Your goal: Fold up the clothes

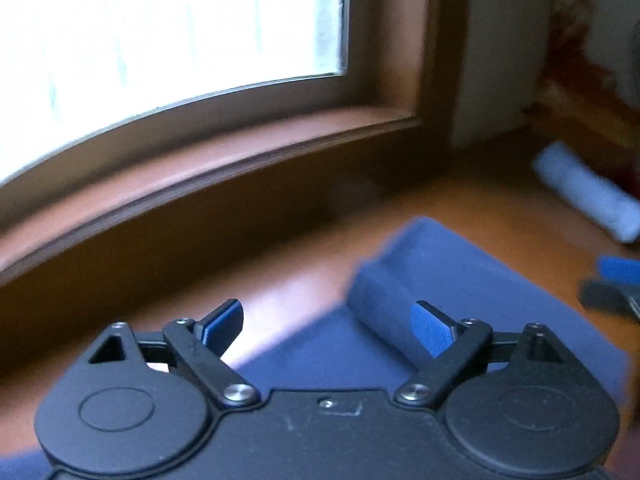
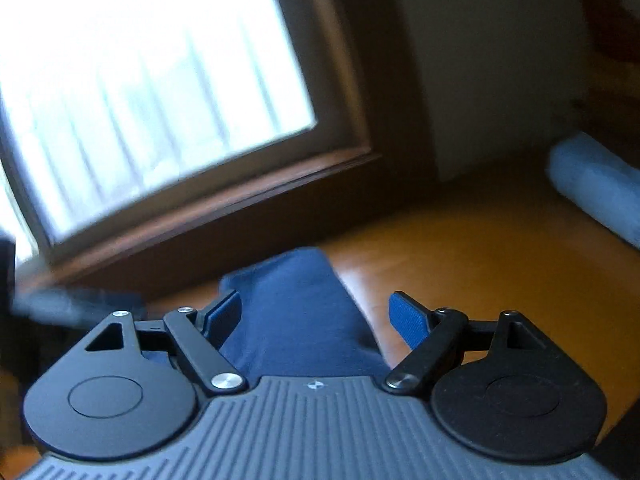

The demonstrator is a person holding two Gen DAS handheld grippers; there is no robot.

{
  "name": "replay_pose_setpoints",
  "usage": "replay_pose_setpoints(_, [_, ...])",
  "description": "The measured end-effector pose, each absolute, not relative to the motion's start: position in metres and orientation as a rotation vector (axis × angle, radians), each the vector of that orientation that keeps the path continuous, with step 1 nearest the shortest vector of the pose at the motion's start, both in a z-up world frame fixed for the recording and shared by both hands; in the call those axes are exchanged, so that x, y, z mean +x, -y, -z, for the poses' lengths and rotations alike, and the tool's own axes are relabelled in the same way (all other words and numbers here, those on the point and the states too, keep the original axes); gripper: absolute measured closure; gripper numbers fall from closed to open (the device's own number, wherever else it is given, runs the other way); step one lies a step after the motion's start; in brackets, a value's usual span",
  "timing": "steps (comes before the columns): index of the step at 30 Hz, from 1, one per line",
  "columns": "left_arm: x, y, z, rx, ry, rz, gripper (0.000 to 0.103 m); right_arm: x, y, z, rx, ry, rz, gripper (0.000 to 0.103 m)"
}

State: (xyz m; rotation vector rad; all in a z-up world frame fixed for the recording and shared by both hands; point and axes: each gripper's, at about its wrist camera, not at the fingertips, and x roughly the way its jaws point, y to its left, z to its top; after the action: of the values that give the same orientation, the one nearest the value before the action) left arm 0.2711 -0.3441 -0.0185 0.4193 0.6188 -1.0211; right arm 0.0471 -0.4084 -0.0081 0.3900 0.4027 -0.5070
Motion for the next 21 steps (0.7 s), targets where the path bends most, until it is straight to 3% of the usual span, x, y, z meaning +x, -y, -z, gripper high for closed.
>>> replay_pose_setpoints(4, [0.284,0.382,0.044,0.557,-0.626,0.955,0.013,0.053,0.404,0.020,0.411,-0.417,0.449,0.021])
replay_pose_setpoints(7, [0.288,0.393,0.064,0.635,-0.587,0.891,0.004,0.055,0.397,0.021,0.367,-0.429,0.448,0.021])
replay_pose_setpoints(11, [0.295,0.382,0.048,0.567,-0.618,0.883,0.014,0.058,0.387,0.023,0.307,-0.445,0.446,0.021])
replay_pose_setpoints(17, [0.282,0.370,0.020,0.368,-0.751,1.094,0.012,0.057,0.374,0.026,0.255,-0.464,0.445,0.021])
replay_pose_setpoints(21, [0.269,0.393,0.047,0.544,-0.733,0.995,0.008,0.055,0.379,0.040,0.291,-0.532,0.451,0.020])
